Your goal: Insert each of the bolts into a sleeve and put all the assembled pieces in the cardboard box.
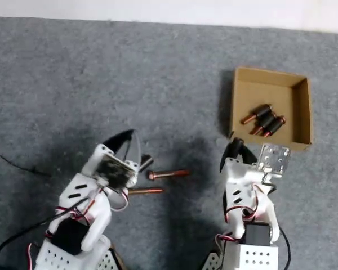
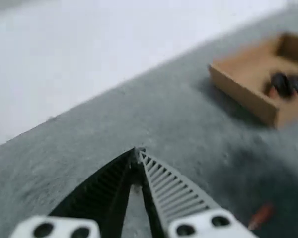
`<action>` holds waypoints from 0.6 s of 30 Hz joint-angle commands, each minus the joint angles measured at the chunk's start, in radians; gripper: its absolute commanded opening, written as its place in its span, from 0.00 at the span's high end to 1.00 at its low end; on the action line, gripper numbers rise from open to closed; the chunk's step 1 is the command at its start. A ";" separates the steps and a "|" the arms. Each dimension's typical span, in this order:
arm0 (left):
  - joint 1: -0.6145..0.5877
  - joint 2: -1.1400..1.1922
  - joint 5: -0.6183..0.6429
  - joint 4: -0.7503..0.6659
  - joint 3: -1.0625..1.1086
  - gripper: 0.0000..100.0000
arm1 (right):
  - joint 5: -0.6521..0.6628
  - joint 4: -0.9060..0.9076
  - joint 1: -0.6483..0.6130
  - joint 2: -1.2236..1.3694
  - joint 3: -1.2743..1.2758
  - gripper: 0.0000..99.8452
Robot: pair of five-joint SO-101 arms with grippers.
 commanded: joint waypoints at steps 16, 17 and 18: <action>0.252 1.052 -0.348 0.117 -0.487 0.97 | 0.011 -0.061 0.013 -0.012 -0.004 0.99; 0.255 1.102 -0.371 0.118 -0.504 0.94 | 0.011 -0.061 0.013 -0.012 -0.004 0.99; 0.252 1.145 -0.387 0.118 -0.519 0.90 | 0.011 -0.061 0.013 -0.012 -0.004 0.99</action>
